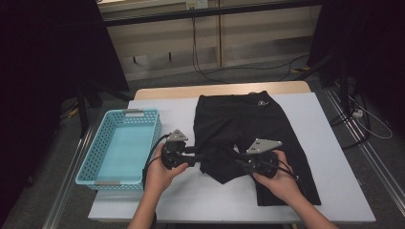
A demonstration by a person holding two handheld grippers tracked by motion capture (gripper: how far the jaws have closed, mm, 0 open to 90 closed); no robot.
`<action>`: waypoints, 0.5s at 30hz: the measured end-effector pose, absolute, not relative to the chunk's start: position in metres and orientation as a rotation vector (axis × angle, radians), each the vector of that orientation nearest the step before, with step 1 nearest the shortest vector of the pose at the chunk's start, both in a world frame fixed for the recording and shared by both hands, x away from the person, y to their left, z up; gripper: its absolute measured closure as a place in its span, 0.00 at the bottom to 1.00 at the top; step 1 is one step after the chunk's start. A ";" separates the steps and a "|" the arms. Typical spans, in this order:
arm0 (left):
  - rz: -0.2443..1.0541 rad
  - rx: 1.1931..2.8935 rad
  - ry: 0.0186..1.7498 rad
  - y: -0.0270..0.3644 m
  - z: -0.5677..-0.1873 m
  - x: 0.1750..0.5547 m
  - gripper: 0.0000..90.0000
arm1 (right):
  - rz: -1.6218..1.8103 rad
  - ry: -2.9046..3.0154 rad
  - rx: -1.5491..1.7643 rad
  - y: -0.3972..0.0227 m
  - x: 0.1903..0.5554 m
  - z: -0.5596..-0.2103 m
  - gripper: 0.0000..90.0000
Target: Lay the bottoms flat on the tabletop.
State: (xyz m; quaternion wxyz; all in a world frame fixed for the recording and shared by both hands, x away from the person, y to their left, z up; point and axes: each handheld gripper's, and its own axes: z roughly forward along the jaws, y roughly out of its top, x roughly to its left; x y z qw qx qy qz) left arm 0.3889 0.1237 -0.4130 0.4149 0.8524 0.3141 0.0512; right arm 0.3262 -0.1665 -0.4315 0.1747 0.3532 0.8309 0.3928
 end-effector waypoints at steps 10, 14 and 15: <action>0.191 2.143 0.784 0.124 -0.410 0.386 0.34 | 1.188 2.538 0.853 -0.121 0.319 -0.445 0.65; 0.189 2.145 0.782 0.127 -0.410 0.384 0.32 | 1.101 2.575 0.806 -0.104 0.320 -0.454 0.70; 0.190 2.145 0.783 0.127 -0.410 0.384 0.32 | 1.114 2.563 0.793 -0.102 0.322 -0.455 0.79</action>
